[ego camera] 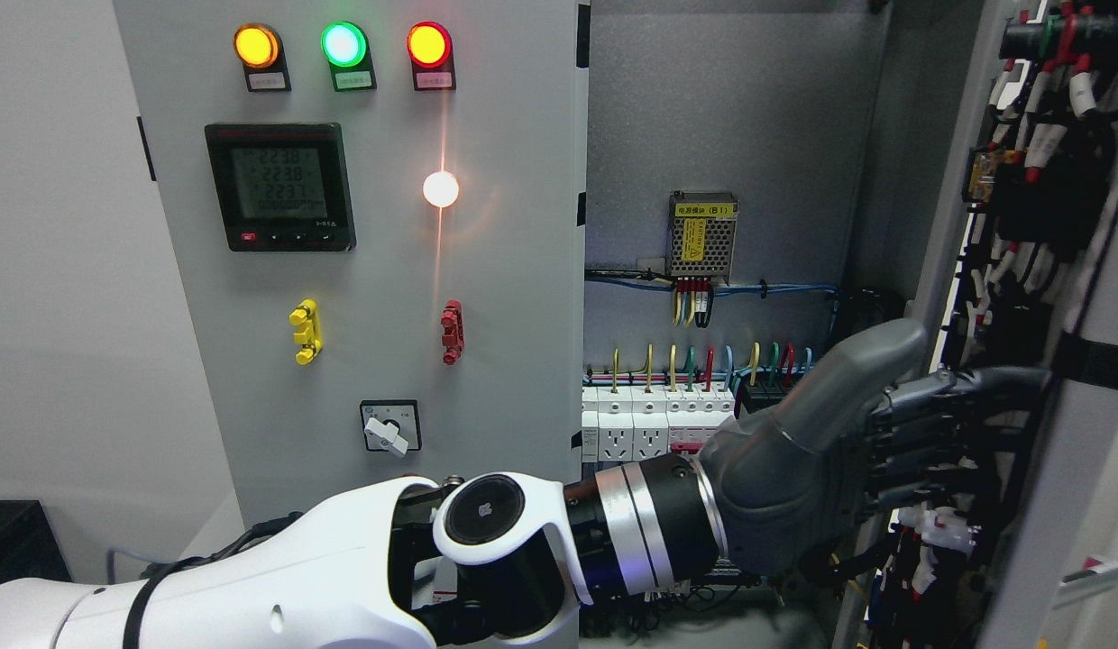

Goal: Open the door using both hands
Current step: 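Push the door edge outward with the left hand, swinging it open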

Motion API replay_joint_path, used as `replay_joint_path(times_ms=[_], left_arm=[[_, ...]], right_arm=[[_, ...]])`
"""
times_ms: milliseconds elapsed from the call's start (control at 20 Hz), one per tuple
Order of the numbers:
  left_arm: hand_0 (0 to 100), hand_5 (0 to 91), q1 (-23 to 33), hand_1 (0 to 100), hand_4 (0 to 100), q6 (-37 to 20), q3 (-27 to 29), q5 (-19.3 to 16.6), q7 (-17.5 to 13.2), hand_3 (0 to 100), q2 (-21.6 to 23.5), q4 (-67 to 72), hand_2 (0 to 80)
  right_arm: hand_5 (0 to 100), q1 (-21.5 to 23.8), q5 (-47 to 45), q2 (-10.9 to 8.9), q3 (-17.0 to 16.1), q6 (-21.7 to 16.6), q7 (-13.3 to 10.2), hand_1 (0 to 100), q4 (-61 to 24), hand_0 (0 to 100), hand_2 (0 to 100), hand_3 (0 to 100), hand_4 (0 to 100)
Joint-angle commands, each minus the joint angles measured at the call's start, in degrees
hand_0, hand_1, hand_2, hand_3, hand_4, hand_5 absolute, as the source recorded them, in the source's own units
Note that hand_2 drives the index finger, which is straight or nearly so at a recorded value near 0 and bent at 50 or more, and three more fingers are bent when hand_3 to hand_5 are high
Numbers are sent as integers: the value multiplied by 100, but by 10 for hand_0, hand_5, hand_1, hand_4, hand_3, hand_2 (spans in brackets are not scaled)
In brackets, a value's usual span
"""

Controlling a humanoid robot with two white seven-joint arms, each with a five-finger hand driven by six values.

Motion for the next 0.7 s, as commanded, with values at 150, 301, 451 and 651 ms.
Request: replay_joint_path(times_ms=[150, 301, 451, 651], left_arm=[[0, 0, 5, 0, 0, -2, -107, -32, -4, 0, -1168, 822, 0], [0, 0, -57, 0, 0, -2, -72, -41, -4, 0, -1388, 1042, 0], [0, 0, -83, 0, 0, 7, -63, -76, -4, 0, -1616, 1235, 0], [0, 0, -92, 0, 0, 16, -54, -190, -4, 0, -1880, 1446, 0]], right_arm=[[0, 0, -167, 0, 176, -2, -1, 0, 0, 0, 0, 0, 0], [0, 0, -167, 0, 176, -2, -1, 0, 0, 0, 0, 0, 0], [0, 0, -167, 0, 176, -2, -1, 0, 0, 0, 0, 0, 0], [0, 0, -167, 0, 176, -2, -1, 0, 0, 0, 0, 0, 0]])
